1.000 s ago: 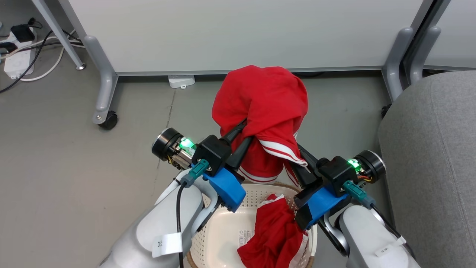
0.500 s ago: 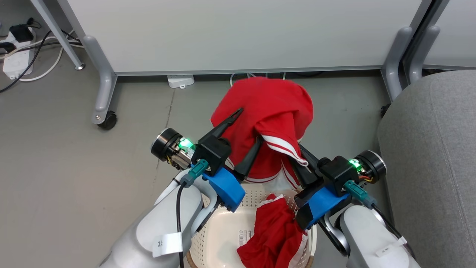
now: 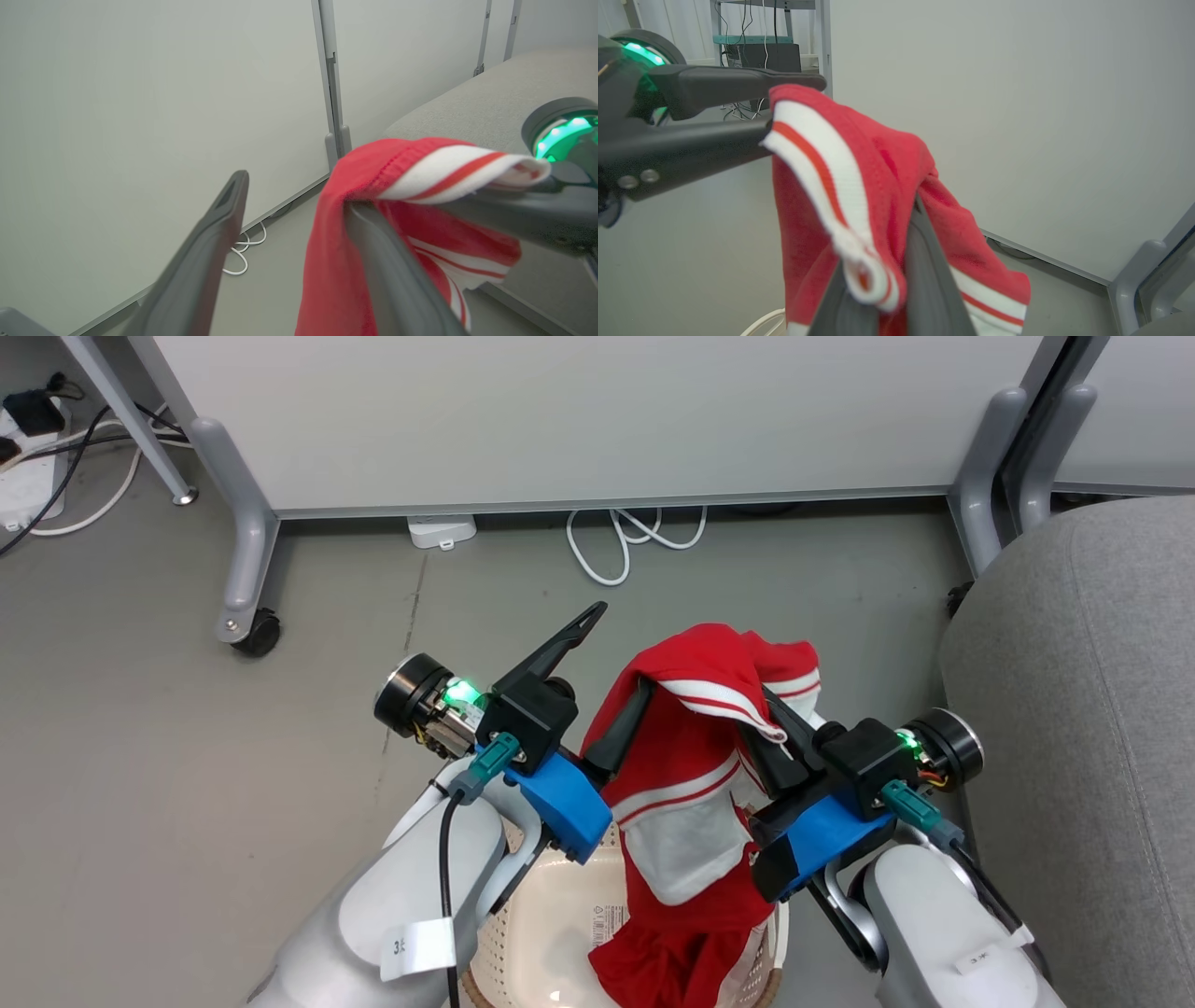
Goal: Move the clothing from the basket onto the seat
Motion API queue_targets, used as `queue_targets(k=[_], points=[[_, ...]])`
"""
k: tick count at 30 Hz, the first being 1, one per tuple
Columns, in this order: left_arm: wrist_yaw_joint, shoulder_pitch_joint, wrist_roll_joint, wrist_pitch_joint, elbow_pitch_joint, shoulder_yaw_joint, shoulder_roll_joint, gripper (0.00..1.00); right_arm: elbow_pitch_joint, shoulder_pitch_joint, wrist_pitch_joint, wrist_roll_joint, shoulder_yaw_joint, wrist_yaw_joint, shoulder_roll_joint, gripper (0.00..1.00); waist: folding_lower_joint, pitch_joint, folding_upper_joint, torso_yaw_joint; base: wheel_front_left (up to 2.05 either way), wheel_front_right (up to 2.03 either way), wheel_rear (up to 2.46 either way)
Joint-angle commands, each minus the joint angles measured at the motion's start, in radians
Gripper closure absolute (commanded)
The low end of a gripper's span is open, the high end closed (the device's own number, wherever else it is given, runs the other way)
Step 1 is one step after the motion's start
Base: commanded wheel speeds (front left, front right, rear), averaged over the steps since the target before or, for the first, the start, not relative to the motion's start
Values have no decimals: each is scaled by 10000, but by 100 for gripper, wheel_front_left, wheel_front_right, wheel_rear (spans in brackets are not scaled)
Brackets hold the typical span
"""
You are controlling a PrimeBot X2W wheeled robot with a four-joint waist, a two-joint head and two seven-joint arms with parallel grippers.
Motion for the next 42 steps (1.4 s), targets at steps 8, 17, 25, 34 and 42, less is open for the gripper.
queue_targets(k=[8, 17, 25, 34, 42], points=[[37, 44, 132, -48, -26, 102, 89, 0, -206, -259, -38, 46, -500, 1, 8, 100, 0, 253, -1, -372, 0, 0, 0], [1, 20, 216, -50, -105, 113, 110, 0, -555, -401, -38, 2, -1203, 1, -75, 100, 0, 637, -1, -971, 0, 0, 0], [-8, -66, 304, -50, -165, 166, 171, 0, -982, -391, -38, -38, -2040, 1, -97, 100, 0, 958, -1, -1671, 0, 0, 0], [-73, -125, 403, -48, -181, 85, 203, 0, -1397, -80, -38, 13, -2726, 1, -64, 100, 0, 1159, -1, -2474, 0, 0, 0], [-95, -183, 463, -48, -171, 4, 237, 0, -1773, 170, -40, 111, -3496, 1, -31, 100, 0, 1377, -1, -3195, 0, 0, 0]])
